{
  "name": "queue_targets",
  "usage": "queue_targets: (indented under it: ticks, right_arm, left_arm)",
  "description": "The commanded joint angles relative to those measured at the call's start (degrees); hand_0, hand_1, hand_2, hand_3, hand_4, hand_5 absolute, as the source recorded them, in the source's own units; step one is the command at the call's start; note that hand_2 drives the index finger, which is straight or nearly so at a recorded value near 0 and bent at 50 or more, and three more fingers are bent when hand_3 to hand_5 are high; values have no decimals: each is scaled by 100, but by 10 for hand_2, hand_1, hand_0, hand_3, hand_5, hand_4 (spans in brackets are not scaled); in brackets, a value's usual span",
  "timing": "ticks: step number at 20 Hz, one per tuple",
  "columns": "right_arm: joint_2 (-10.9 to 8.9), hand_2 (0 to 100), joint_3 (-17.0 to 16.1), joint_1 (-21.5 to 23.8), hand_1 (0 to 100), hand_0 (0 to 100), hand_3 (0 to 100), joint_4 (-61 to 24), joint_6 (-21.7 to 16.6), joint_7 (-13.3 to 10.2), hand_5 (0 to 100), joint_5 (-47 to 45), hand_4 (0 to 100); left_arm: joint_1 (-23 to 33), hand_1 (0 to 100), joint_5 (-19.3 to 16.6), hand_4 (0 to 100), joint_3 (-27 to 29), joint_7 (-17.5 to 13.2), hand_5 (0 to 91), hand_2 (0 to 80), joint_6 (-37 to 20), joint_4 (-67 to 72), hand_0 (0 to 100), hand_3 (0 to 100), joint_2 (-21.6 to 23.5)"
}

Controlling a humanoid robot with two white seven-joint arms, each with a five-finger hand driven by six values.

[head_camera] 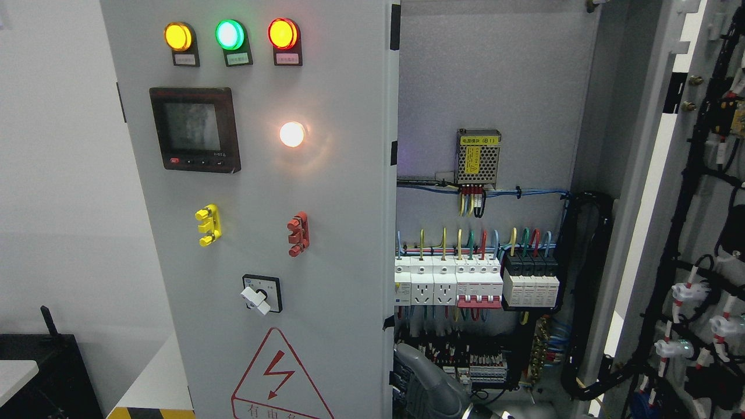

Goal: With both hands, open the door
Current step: 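Push the lit door farther open with the right hand, swinging it away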

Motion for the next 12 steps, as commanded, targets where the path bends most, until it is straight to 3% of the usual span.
queue_targets:
  ticks: [1,12]
  right_arm:
    - [140,0,235,27,0,383,0,-92,11,76,0,-87,0]
    - [113,0,279,80,0,383,0,-267,2,393,0,-131,0]
  left_arm:
    - [2,0,0,0,0,-1,0,0,-1,-141,0,0,0]
    - [2,0,0,0,0,-1,0,0,-1,-149,0,0,0]
